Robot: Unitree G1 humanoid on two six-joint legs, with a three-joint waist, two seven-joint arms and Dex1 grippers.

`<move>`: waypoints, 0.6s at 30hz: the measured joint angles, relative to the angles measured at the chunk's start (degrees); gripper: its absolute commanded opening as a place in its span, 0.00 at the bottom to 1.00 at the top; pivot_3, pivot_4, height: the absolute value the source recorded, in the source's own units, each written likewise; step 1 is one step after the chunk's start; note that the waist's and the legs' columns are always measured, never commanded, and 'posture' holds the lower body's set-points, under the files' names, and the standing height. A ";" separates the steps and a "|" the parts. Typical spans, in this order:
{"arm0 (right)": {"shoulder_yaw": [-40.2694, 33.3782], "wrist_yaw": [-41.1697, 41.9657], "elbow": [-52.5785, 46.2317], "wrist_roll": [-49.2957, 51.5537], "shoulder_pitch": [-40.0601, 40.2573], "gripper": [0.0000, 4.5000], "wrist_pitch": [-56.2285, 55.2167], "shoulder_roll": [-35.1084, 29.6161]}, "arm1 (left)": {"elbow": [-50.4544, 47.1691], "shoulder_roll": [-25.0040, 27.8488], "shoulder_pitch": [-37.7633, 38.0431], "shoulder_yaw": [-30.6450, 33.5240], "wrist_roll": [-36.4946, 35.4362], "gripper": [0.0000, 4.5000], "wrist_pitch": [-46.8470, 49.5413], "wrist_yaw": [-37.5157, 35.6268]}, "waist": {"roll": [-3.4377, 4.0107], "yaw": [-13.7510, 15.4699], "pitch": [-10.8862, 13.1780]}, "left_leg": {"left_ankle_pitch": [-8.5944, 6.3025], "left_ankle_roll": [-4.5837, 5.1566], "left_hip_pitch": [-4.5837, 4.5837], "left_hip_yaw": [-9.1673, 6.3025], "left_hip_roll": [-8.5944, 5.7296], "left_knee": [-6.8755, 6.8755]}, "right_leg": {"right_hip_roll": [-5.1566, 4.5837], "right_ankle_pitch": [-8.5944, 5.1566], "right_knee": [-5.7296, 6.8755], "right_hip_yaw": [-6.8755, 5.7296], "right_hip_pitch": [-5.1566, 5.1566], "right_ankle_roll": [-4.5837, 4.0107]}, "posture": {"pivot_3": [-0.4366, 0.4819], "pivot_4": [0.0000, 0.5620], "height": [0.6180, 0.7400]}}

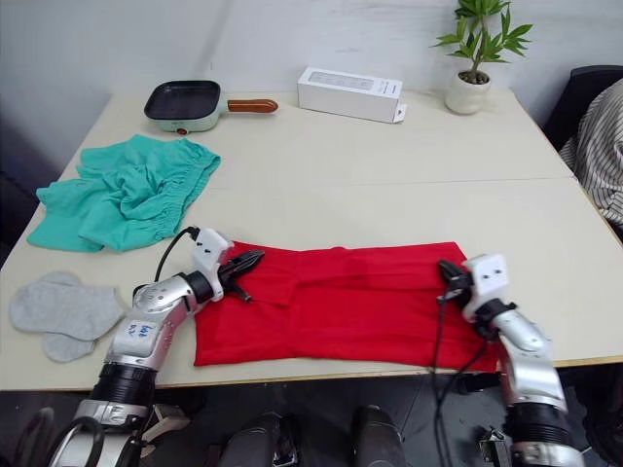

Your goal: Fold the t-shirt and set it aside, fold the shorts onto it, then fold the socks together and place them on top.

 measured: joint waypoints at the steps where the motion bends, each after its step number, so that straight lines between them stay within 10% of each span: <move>1: -1.68 1.96 1.24 1.57 -0.02 0.00 0.68 -1.36 | -0.60 0.45 1.00 0.40 -1.06 0.01 -0.03 -1.78 | 0.03 0.00 0.02 | 0.01 -0.01 0.00 0.00 0.00 -0.03 | 0.00 0.00 -0.01 -0.01 -0.01 0.00 | 0.48 0.27 1.00; 7: -2.91 21.34 7.49 6.60 -8.52 0.36 6.28 -14.16 | -10.03 5.97 3.59 1.42 -9.78 0.35 0.02 -15.62 | 0.20 0.13 0.10 | 0.01 0.03 0.00 0.03 0.01 -0.02 | -0.02 0.00 -0.09 0.00 0.01 -0.01 | 0.48 0.27 1.00; 15: 12.79 37.69 33.66 -7.31 -33.89 0.99 5.65 -19.18 | -19.04 11.48 6.65 1.46 -15.10 0.92 1.81 -24.66 | 0.32 -0.24 0.17 | 0.00 -0.01 -0.10 0.11 -0.03 -0.03 | -0.02 -0.01 -0.11 0.02 -0.13 -0.02 | 0.48 0.27 1.00; 18: 17.09 38.24 43.04 -12.90 -42.14 1.00 4.29 -16.96 | -23.07 10.96 8.25 2.19 -18.89 1.00 2.13 -26.40 | 0.33 -0.27 0.19 | 0.01 -0.02 -0.12 0.10 -0.01 0.00 | -0.02 -0.01 -0.12 0.02 -0.13 -0.02 | 0.48 0.27 1.00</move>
